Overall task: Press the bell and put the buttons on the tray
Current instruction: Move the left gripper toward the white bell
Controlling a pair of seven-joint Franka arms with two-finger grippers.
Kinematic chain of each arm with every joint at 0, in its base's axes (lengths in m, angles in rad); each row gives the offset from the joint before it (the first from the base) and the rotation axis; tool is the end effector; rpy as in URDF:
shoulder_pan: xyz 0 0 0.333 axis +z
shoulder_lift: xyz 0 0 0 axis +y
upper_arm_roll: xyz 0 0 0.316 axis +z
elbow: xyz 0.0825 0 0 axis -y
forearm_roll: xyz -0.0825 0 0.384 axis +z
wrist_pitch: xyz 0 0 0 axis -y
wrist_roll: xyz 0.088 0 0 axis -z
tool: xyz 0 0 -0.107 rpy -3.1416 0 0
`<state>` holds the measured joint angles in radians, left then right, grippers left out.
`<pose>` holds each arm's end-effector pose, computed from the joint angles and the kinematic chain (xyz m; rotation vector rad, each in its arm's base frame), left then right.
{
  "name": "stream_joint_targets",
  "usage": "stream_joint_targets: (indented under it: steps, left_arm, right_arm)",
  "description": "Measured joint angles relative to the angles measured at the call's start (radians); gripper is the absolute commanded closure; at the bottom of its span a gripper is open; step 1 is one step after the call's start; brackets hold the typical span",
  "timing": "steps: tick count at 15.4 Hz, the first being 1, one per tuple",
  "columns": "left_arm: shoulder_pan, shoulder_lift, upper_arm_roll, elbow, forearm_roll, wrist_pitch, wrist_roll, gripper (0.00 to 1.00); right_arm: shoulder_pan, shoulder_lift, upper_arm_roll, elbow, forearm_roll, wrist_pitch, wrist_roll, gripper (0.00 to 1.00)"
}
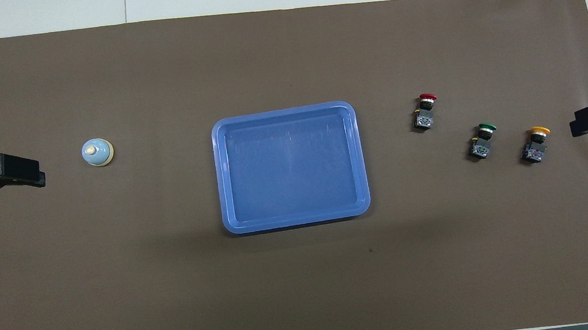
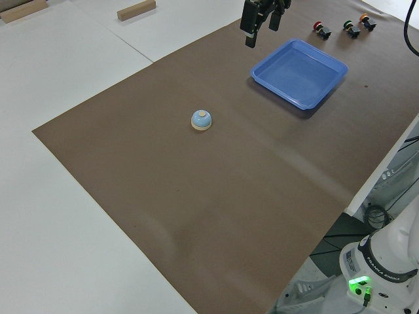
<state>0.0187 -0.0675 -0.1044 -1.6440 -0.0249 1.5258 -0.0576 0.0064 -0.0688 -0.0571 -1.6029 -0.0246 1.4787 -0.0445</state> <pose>0.5257 -0.0499 0.6226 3.1260 -0.0440 -0.0816 0.5224 -0.0305 0.6387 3.1224 -0.0118 -0.0881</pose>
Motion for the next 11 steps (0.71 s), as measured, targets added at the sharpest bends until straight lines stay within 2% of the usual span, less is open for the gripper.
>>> stream_joint_targets:
  steps: [6, 7, 9, 11]
  left_arm:
    - [0.0, -0.012, 0.0, -0.032, 0.0, -0.003, 0.0, 0.0]
    - [0.0, -0.018, 0.0, -0.045, 0.0, 0.006, 0.0, 0.1]
    - [0.0, -0.026, 0.0, -0.06, 0.0, 0.041, 0.0, 0.18]
    - [0.0, -0.023, 0.001, -0.071, 0.0, 0.084, 0.0, 0.33]
  right_arm:
    - [0.0, 0.0, 0.0, 0.0, 0.0, 0.0, 0.0, 0.0]
    - [0.0, 0.0, 0.0, 0.0, 0.0, 0.0, 0.0, 0.0]
    - [0.0, 0.0, 0.0, 0.0, 0.0, 0.0, 0.0, 0.0]
    - [0.0, 0.0, 0.0, 0.0, 0.0, 0.0, 0.0, 0.0]
